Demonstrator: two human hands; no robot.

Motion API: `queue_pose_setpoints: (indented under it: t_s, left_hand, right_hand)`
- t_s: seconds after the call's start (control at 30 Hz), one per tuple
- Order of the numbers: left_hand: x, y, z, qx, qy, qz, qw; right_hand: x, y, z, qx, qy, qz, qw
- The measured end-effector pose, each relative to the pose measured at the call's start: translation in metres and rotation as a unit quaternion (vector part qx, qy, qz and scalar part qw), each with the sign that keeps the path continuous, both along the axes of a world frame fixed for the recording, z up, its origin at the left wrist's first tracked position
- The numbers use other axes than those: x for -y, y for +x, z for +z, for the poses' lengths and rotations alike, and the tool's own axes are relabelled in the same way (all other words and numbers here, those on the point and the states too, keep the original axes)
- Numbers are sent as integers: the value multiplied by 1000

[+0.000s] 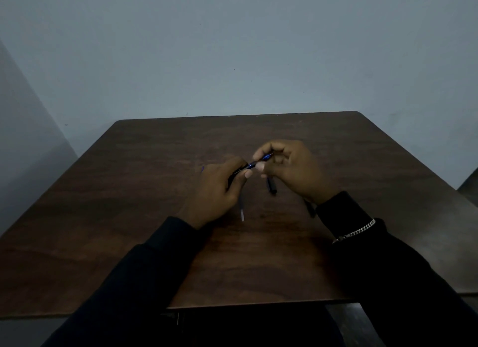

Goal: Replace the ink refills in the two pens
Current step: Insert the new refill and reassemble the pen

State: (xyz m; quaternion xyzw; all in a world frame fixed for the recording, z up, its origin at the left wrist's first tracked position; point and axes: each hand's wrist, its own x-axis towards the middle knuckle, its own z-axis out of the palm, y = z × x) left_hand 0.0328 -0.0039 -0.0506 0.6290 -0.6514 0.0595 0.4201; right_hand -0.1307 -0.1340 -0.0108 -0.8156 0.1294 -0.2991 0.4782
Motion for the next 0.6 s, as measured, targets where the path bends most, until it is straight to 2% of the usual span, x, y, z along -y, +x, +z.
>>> queue_pose_setpoints:
  t_s: [0.07,0.2,0.27,0.37,0.5,0.6]
  left_hand:
    - [0,-1,1,2,-5,-1,1000]
    - [0,-1,0,1,-7,-1,1000]
    - [-1,-1,1,4,-3,-2,1000]
    - [-1,-2,1,2,-5,-7,1000]
    - [-1,-2,2,3,-6,-2,1000]
    - [-1,-2,3,3,-14,-1,1000]
  right_hand:
    - [1,-1,2,5,-11,14,1000]
    - [-4,1,3,-1,71,-8,997]
    - [-4,2,1,-16,37,-37,998]
    - [-3,1,1,-15,18,-19,1000]
    - [-2,-1,3,-13,24,23,999]
    - [-5,2,2,-13,71,14,997]
